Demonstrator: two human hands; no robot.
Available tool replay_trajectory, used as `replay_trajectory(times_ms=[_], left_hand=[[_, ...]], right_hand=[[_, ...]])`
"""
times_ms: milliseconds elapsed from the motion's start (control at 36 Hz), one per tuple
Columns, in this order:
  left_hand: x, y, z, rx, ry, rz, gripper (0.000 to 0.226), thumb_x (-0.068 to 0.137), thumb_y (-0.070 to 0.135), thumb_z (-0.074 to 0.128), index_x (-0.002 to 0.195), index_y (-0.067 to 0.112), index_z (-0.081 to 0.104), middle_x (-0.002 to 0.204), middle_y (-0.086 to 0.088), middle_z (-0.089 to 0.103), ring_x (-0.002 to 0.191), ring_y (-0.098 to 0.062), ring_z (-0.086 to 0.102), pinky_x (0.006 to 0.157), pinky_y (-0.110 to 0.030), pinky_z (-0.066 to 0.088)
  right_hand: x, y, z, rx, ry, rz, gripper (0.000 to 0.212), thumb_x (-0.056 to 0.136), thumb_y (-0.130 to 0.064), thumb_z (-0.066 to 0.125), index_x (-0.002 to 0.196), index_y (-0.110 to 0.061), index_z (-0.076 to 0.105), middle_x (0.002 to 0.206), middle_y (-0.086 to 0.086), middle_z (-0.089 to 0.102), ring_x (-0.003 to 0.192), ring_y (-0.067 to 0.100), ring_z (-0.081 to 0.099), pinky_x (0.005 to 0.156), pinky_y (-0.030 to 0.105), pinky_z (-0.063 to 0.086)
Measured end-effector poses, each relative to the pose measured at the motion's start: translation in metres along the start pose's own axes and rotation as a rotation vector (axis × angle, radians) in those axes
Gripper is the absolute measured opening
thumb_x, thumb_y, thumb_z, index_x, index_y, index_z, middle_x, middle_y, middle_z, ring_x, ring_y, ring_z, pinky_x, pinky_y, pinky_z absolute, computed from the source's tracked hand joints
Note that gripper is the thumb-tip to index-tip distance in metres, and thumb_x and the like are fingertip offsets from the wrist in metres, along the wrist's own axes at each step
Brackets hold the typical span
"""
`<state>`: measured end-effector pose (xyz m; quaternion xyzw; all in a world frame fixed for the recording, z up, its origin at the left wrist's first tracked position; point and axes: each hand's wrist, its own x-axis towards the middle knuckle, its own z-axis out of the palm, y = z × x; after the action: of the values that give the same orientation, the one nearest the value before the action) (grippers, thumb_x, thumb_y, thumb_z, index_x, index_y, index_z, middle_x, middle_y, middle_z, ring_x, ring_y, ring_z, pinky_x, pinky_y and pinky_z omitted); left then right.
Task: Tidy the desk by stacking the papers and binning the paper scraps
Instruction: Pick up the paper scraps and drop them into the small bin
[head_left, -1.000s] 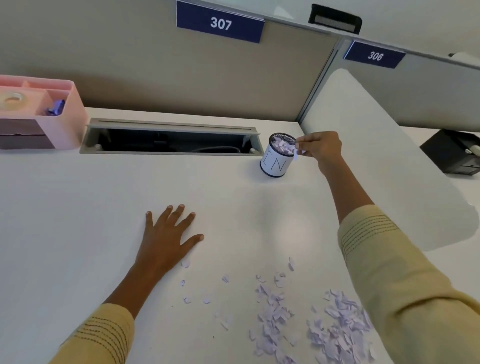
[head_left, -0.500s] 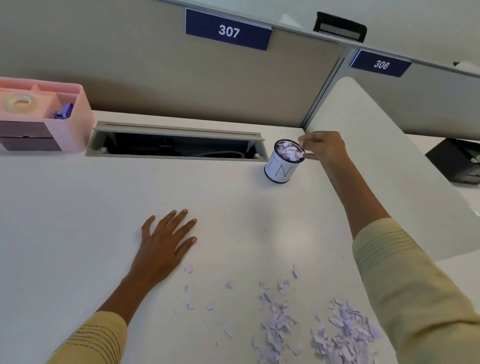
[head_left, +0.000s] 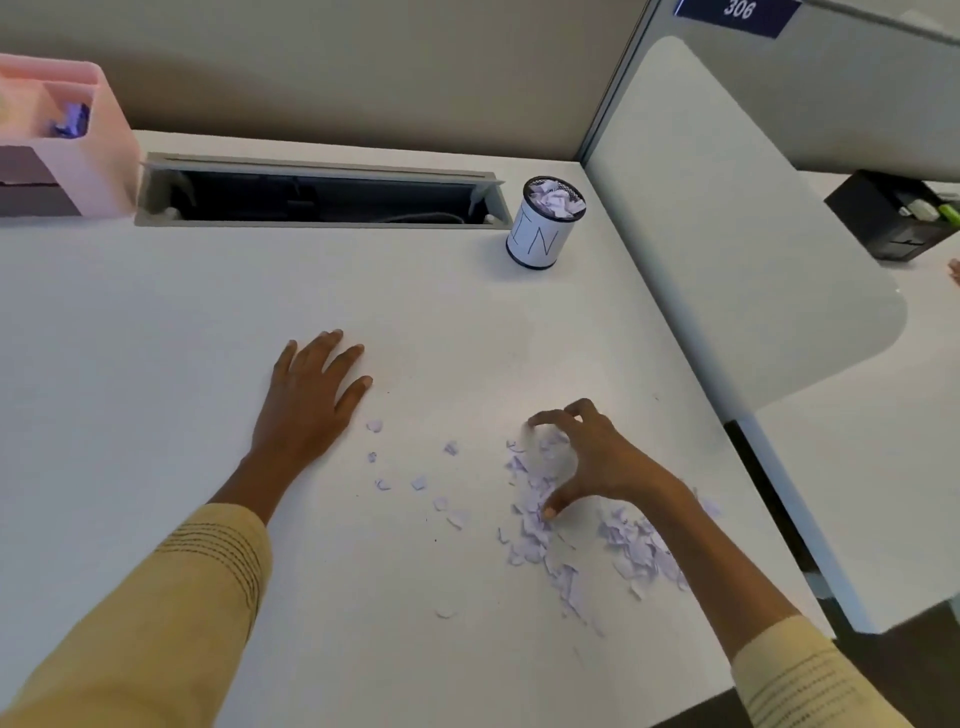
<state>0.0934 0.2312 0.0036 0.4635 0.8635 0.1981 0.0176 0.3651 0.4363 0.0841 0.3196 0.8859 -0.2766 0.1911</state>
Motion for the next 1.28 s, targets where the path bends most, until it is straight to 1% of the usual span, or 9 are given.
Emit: replay_trajectory(times_ms=[222,333,417,556,833,972,1056,1139,1278], left_hand=[[0.001,-0.001,0.002,0.002,0.013,0.008,0.053,0.096,0.040,0.031,0.132,0.012,0.056,0.143,-0.013,0.047,0.134,-0.027,0.042,0.116,-0.043,0.016],[0.002,-0.002,0.004,0.005,0.005,0.013,0.053,0.095,0.040,0.031,0.131,0.011,0.057,0.141,-0.014,0.048,0.132,-0.030,0.044,0.114,-0.045,0.019],[0.005,-0.002,0.003,0.013,0.041,0.014,0.048,0.093,0.039,0.038,0.125,0.012,0.061,0.135,-0.014,0.054,0.125,-0.031,0.049,0.109,-0.046,0.024],[0.028,-0.004,-0.007,0.052,0.081,0.046,0.035,0.090,0.036,0.046,0.105,0.012,0.067,0.116,-0.015,0.059,0.110,-0.036,0.055,0.091,-0.048,0.037],[0.038,-0.014,0.000,-0.008,-0.019,-0.026,0.058,0.092,0.052,0.031,0.125,0.014,0.060,0.139,-0.014,0.049,0.131,-0.033,0.042,0.109,-0.047,0.028],[0.037,-0.013,-0.001,-0.022,-0.019,-0.037,0.064,0.095,0.059,0.022,0.124,0.016,0.061,0.138,-0.011,0.050,0.131,-0.030,0.043,0.109,-0.044,0.027],[0.038,-0.011,-0.002,-0.026,-0.024,-0.046,0.068,0.095,0.060,0.019,0.124,0.017,0.062,0.138,-0.010,0.051,0.131,-0.029,0.044,0.109,-0.043,0.027],[0.038,-0.011,-0.003,-0.027,-0.032,-0.052,0.065,0.095,0.059,0.021,0.124,0.017,0.062,0.138,-0.010,0.051,0.131,-0.029,0.044,0.109,-0.044,0.028],[0.038,-0.011,-0.003,-0.021,-0.028,-0.054,0.058,0.093,0.055,0.029,0.123,0.017,0.062,0.138,-0.010,0.052,0.130,-0.030,0.045,0.108,-0.046,0.031]], right_hand=[[0.020,-0.023,0.014,0.118,0.176,-0.053,0.031,0.068,-0.014,0.081,0.096,-0.019,0.070,0.090,-0.002,0.047,0.073,0.009,0.051,0.063,0.011,0.042],[0.032,-0.025,0.005,0.183,0.192,-0.016,0.012,0.070,-0.001,0.074,0.079,-0.008,0.073,0.078,0.011,0.066,0.061,0.013,0.064,0.060,0.023,0.052],[0.037,-0.023,-0.004,0.293,0.166,0.000,0.008,0.072,0.000,0.073,0.075,-0.008,0.072,0.069,0.016,0.071,0.047,-0.001,0.061,0.053,0.007,0.044],[0.051,-0.020,-0.031,0.614,0.230,0.041,0.011,0.069,0.001,0.078,0.080,0.000,0.075,0.067,0.005,0.072,0.063,0.025,0.071,0.065,0.022,0.056],[0.106,-0.031,-0.137,0.774,0.432,0.027,0.012,0.071,-0.001,0.078,0.081,0.003,0.072,0.083,0.019,0.071,0.064,0.026,0.065,0.076,0.036,0.059],[0.149,-0.041,-0.188,0.728,0.637,0.054,0.020,0.068,0.009,0.077,0.087,0.007,0.070,0.071,0.011,0.061,0.058,0.024,0.058,0.059,0.027,0.059],[0.187,-0.036,-0.210,0.609,0.701,0.126,0.026,0.065,0.001,0.081,0.089,0.006,0.073,0.077,0.016,0.066,0.061,0.027,0.063,0.065,0.027,0.060],[0.209,-0.035,-0.220,0.380,0.718,0.230,0.021,0.069,-0.013,0.081,0.088,-0.006,0.075,0.078,0.005,0.069,0.076,0.018,0.062,0.059,0.004,0.046],[0.212,-0.039,-0.227,0.287,0.664,0.212,0.021,0.075,-0.012,0.072,0.096,-0.012,0.072,0.085,0.005,0.062,0.062,0.004,0.056,0.050,0.004,0.039]])
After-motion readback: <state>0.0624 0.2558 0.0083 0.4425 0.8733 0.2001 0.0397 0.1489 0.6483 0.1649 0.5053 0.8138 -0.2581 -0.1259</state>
